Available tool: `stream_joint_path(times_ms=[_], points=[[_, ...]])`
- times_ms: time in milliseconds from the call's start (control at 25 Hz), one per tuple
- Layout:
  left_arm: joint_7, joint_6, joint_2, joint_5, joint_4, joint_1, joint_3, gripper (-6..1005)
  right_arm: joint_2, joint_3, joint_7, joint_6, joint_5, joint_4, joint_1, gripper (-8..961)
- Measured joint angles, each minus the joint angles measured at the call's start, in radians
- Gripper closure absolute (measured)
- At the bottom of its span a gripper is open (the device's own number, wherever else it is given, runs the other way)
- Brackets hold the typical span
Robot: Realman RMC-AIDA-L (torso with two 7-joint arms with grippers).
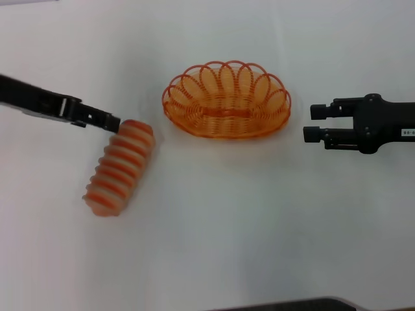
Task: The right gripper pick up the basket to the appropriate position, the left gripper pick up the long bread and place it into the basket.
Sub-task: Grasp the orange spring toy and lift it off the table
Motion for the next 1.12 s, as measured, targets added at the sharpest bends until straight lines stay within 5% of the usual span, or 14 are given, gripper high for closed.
stream_joint_path(times_ms=[120, 360, 480, 1120], points=[[-0.116, 0.013, -0.015, 0.081, 0.067, -0.028, 0.1, 205, 0.0, 0.004, 0.0, 0.004, 0.003, 0.0, 0.0, 347], [-0.201, -0.033, -0.089, 0.274, 0.056, -0.086, 0.199, 205, 0.0, 0.007, -0.002, 0.015, 0.005, -0.001, 0.001, 347], [-0.254, -0.104, -0.09, 0.294, -0.017, -0.094, 0.294, 204, 0.0, 0.007, -0.004, 0.022, 0.005, -0.002, 0.001, 347], [-0.295, -0.189, -0.093, 0.288, -0.084, -0.104, 0.422, 329, 0.005, 0.015, 0.002, 0.005, 0.008, 0.003, 0.025, 347]])
